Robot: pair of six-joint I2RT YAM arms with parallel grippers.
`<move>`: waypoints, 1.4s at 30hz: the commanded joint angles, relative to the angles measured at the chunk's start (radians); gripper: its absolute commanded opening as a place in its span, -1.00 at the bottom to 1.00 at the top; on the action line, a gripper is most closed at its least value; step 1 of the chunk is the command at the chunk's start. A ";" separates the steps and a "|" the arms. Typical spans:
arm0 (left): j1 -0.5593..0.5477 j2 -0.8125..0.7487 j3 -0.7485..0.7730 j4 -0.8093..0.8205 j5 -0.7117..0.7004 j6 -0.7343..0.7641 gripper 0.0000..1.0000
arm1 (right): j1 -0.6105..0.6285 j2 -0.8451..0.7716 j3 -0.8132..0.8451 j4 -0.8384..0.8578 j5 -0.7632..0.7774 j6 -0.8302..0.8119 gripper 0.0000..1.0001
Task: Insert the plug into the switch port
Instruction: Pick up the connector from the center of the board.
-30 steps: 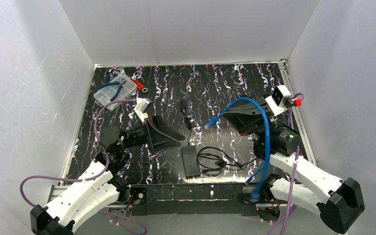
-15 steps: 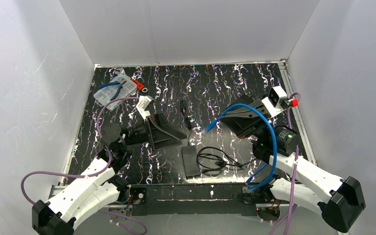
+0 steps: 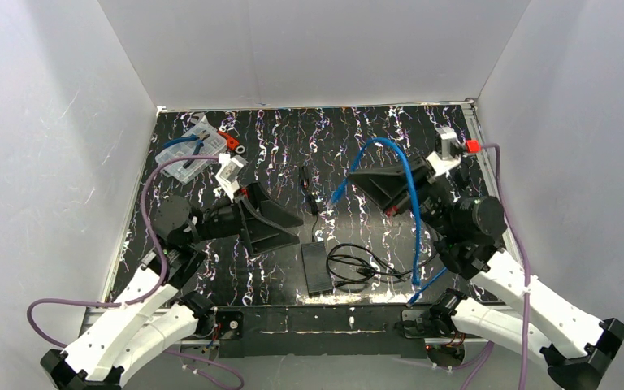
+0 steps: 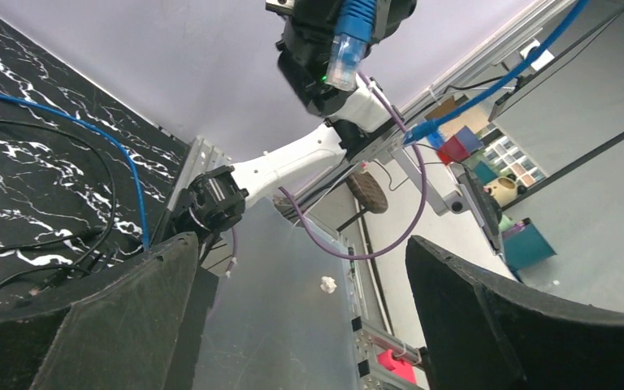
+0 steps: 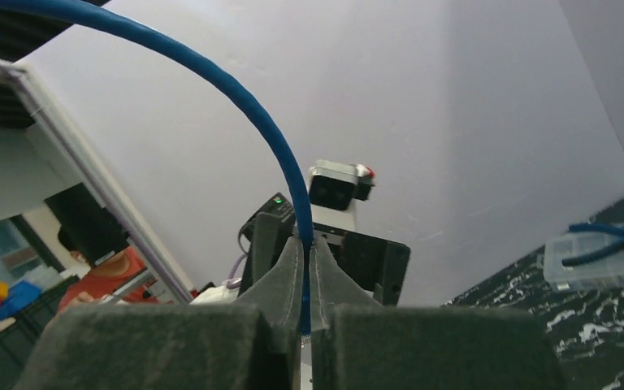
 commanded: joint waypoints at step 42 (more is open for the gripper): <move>-0.322 -0.010 0.099 -0.539 -0.677 0.744 0.99 | 0.180 0.153 0.331 -0.908 0.522 0.002 -0.97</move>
